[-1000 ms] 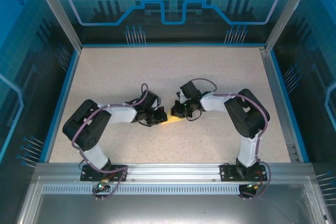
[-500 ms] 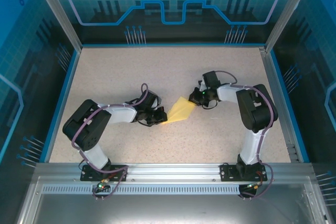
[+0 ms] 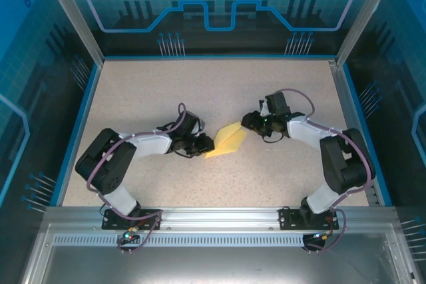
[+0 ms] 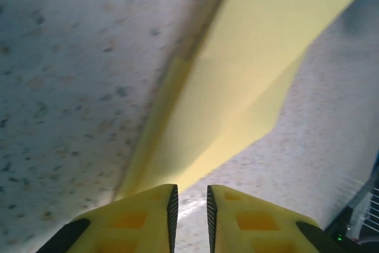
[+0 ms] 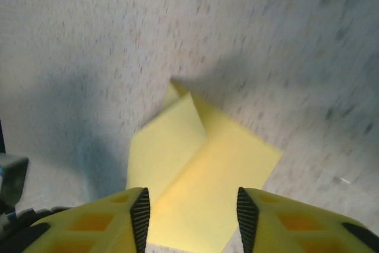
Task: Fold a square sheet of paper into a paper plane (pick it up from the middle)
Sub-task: Fourth fold the wing at the center of the table, then pick up the paper from the center of the table.
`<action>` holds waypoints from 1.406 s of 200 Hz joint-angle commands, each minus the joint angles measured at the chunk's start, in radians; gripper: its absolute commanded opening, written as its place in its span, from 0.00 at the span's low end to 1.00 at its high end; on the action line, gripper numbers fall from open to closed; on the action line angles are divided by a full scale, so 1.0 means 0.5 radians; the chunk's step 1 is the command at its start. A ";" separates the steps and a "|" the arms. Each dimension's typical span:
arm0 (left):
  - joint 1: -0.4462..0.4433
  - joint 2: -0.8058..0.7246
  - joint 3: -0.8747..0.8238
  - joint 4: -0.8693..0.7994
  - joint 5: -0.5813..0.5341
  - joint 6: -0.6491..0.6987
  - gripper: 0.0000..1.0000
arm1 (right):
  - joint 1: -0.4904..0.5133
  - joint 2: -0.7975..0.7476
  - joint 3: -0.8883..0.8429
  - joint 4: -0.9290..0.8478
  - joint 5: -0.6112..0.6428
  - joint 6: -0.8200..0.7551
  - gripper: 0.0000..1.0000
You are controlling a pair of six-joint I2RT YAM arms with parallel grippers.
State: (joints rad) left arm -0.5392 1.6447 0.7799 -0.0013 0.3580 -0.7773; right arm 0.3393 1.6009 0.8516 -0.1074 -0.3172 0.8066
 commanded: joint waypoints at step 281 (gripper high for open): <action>0.544 -0.615 -0.251 0.278 0.432 -0.262 0.86 | 0.224 0.237 0.151 1.203 -0.709 0.462 0.04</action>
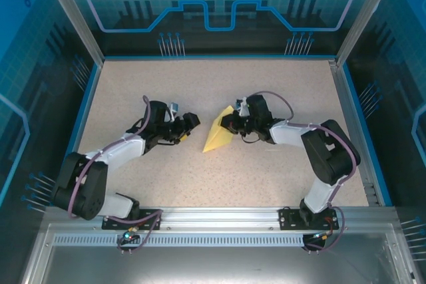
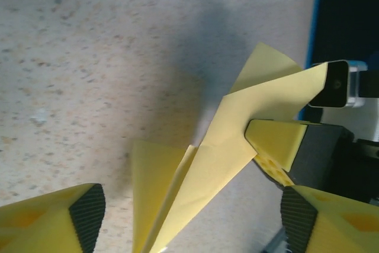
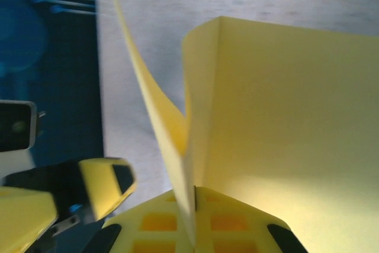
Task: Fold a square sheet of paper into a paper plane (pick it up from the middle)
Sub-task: Pick up the paper from the center of the table, then turn over the paper at the center of the table.
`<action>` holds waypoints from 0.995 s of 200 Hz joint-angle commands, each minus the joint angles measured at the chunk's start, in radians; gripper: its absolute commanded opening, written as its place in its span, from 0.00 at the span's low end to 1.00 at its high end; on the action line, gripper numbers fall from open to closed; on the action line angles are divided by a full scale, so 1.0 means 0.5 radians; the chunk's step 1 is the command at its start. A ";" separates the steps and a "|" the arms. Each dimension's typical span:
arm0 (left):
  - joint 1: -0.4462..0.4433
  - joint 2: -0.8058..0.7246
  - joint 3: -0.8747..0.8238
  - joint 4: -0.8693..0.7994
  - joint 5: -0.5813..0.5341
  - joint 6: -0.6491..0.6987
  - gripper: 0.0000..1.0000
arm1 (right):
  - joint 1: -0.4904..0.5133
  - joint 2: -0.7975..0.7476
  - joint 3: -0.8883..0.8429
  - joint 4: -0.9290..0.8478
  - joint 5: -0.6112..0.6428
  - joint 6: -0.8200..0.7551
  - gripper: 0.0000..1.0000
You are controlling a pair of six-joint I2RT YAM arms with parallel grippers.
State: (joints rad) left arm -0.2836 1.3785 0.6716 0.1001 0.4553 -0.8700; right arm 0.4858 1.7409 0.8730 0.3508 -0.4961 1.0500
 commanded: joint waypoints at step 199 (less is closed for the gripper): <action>-0.046 0.238 -0.170 1.413 0.626 -0.724 0.20 | -0.158 0.037 0.339 0.314 -0.866 0.163 0.07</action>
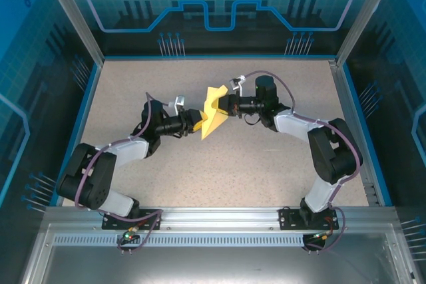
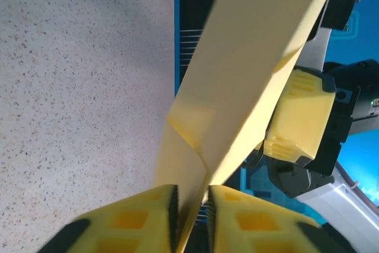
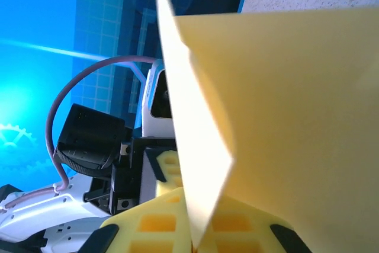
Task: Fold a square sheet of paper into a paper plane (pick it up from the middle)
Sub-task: Turn over the paper at the center of the table.
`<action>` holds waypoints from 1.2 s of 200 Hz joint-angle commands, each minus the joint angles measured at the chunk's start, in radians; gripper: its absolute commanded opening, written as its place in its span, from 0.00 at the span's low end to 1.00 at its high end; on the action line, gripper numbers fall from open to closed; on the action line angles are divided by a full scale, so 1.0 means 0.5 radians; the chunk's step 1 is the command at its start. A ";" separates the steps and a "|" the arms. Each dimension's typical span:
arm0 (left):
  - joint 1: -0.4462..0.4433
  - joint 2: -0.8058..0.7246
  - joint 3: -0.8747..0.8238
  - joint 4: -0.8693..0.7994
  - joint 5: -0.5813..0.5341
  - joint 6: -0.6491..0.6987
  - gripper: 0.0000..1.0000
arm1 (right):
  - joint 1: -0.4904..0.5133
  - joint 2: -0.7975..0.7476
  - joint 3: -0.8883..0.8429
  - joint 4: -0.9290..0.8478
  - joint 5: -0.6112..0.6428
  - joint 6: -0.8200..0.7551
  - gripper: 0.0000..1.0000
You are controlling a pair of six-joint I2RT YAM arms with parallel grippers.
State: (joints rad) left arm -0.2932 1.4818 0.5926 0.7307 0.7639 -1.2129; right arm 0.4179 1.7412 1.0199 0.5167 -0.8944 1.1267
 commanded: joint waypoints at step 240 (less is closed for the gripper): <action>-0.659 0.538 1.515 -3.533 -3.085 1.275 0.04 | -0.200 -0.796 -0.254 -1.691 1.631 -0.785 0.88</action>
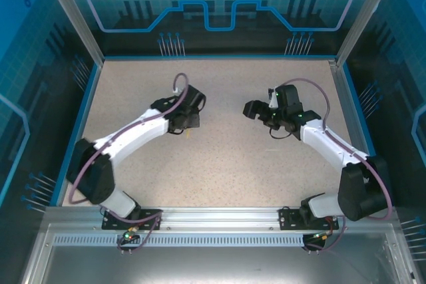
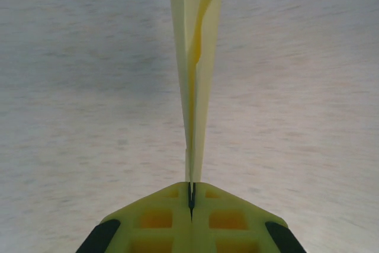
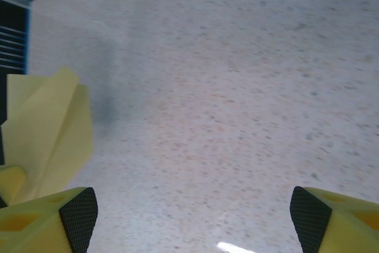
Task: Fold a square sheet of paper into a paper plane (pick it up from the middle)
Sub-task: Turn over the paper at the center of the table.
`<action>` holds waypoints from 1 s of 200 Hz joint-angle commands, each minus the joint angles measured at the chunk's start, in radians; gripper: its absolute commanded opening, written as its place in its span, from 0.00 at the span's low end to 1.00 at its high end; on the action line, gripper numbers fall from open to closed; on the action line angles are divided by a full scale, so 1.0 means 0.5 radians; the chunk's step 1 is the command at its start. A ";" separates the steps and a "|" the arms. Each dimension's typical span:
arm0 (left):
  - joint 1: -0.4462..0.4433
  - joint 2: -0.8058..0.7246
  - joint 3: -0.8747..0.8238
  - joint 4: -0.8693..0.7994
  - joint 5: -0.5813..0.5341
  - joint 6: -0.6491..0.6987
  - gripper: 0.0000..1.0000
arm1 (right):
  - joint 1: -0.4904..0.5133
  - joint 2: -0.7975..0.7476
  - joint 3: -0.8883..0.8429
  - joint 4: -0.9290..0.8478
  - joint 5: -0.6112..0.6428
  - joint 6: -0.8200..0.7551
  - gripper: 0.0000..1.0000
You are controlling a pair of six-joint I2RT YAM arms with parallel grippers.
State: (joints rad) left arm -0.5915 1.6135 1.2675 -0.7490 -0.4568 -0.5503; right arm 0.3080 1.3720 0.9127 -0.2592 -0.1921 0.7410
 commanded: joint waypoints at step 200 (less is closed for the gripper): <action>0.808 -0.360 -0.613 0.492 1.145 -0.351 0.77 | 1.013 0.779 0.705 -0.333 0.605 0.026 0.78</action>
State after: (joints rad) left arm -0.2699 1.4784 1.0645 -0.5510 0.0250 -0.6628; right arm 0.6762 1.6100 1.0966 -0.3767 0.0719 0.7532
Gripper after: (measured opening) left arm 0.756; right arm 0.807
